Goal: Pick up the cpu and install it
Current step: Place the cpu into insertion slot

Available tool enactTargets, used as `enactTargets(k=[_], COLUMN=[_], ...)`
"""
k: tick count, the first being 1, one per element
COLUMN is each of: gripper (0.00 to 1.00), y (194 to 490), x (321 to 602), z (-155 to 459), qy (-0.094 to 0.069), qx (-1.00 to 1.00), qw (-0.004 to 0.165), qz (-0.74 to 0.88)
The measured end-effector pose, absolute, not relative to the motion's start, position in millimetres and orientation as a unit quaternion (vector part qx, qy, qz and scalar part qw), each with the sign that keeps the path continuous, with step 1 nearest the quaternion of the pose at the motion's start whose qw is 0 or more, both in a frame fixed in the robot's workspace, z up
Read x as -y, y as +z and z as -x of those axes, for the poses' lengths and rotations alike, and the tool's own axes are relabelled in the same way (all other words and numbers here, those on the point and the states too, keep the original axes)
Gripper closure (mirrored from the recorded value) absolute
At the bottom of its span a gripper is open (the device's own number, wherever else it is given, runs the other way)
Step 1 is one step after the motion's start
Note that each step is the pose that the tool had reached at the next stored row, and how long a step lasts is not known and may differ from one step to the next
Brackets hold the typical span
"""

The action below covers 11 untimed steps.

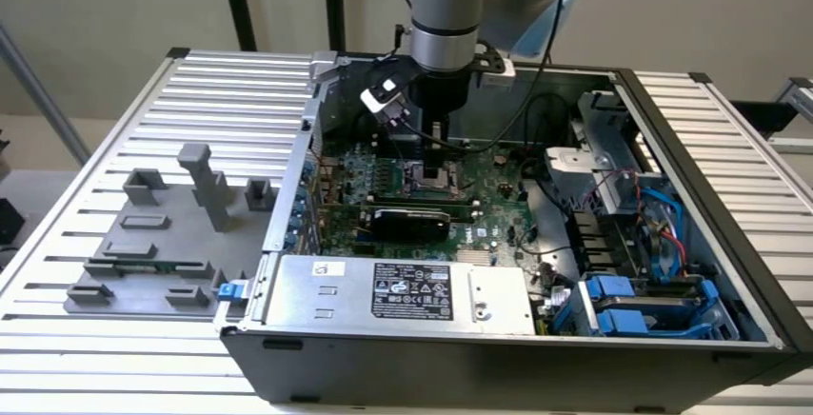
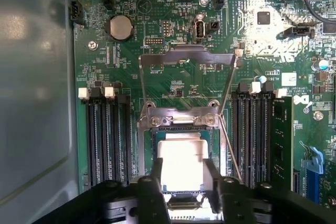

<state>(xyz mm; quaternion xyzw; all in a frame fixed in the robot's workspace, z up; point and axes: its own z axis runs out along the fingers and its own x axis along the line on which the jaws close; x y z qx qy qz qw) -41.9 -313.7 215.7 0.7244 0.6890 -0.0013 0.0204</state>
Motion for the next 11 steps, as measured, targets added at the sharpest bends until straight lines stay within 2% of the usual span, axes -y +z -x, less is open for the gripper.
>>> enactTargets(k=[1, 2, 5, 7, 11], gripper=[0.60, 0.71, 0.77, 0.89, 0.89], y=[215.7, 215.7, 215.8, 215.8, 215.8], x=[313.7, 313.7, 313.8, 313.8, 313.8], z=[41.9, 41.9, 41.9, 41.9, 41.9], qy=[-0.001, -0.001, -0.001, -0.001, -0.001], qx=[-0.689, -0.689, -0.689, -0.689, -0.689], qw=[0.020, 0.020, 0.020, 0.020, 0.020], qz=[-0.724, -0.724, -0.724, -0.724, -0.724])
